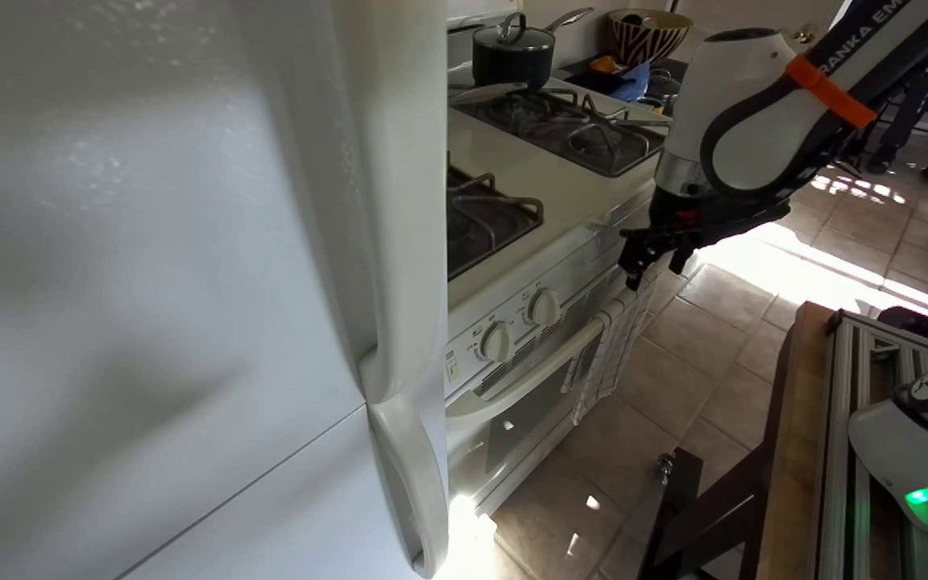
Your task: Remove the white towel from the oven handle and put it on the stove
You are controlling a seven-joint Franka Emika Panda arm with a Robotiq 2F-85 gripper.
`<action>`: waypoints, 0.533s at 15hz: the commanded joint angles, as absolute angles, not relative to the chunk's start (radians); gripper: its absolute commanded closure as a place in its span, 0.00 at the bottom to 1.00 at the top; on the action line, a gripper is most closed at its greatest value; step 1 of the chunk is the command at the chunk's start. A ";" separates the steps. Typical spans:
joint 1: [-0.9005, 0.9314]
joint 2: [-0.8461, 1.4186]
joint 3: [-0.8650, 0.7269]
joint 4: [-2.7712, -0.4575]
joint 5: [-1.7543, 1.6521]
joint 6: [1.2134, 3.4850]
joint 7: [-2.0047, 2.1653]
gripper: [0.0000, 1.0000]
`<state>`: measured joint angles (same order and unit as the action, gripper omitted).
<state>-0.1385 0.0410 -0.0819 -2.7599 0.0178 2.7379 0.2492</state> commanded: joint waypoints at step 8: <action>-0.108 0.202 -0.018 -2.758 0.237 2.926 0.200 0.00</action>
